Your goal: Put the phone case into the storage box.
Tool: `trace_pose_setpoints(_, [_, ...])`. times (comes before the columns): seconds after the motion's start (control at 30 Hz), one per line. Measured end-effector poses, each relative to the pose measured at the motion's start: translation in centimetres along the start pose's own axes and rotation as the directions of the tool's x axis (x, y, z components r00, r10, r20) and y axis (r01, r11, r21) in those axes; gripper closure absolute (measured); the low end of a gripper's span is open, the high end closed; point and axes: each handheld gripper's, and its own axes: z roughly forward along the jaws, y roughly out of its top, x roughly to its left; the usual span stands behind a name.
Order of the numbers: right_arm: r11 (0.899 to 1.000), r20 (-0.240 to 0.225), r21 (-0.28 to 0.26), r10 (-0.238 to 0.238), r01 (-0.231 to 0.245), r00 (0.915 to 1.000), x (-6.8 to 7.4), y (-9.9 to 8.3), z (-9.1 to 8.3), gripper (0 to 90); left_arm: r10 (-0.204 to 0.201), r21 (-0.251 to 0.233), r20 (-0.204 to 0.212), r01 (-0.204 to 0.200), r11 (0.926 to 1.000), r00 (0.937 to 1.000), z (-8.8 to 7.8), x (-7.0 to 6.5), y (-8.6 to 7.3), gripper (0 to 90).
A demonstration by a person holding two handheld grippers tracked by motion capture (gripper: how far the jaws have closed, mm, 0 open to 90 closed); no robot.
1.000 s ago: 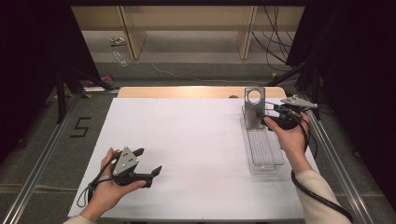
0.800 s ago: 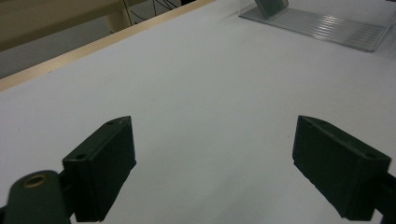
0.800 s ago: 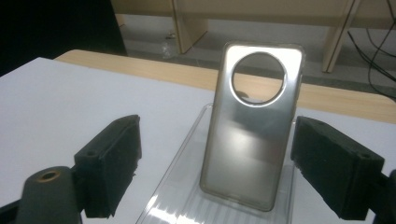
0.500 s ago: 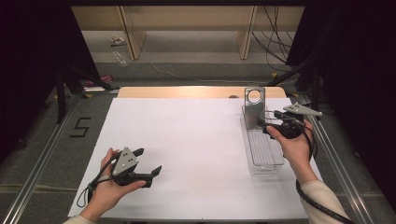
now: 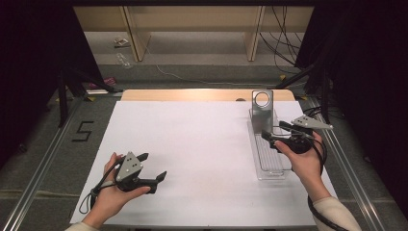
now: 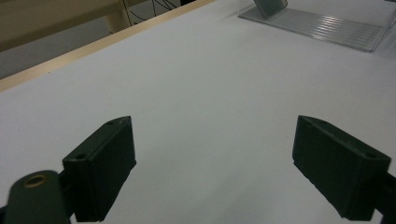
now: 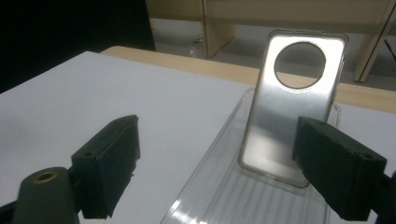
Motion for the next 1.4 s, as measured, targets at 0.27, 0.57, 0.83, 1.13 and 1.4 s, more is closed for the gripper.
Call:
trace_pose_setpoints(0.27, [1.000,-0.013,0.005,-0.017,0.017,0.9998,0.7,-0.5,-0.4,16.4,0.000,0.000,-0.001,0.000,1.0000,1.0000,0.0,0.0,0.0,12.7])
trace_pose_setpoints(0.57, [0.999,-0.032,-0.010,-0.032,0.032,0.9990,1.3,-1.1,-1.1,16.3,0.000,0.001,-0.001,0.000,1.0000,1.0000,0.0,0.1,0.0,12.7])
trace_pose_setpoints(0.83, [0.999,-0.040,-0.009,-0.038,0.038,0.9985,1.6,-1.6,-1.9,16.4,-0.002,-0.001,-0.002,0.002,1.0000,1.0000,0.0,0.1,-0.1,12.7])
trace_pose_setpoints(1.13, [0.999,-0.061,-0.019,-0.049,0.047,0.9970,1.9,-2.3,-2.6,16.4,-0.004,-0.002,-0.002,0.004,1.0000,1.0000,-0.1,0.2,-0.1,12.7])
trace_pose_setpoints(1.4, [0.998,-0.073,-0.017,-0.058,0.057,0.9957,2.4,-2.8,-2.8,16.3,-0.006,-0.002,-0.004,0.006,1.0000,1.0000,-0.1,0.2,-0.1,12.7])
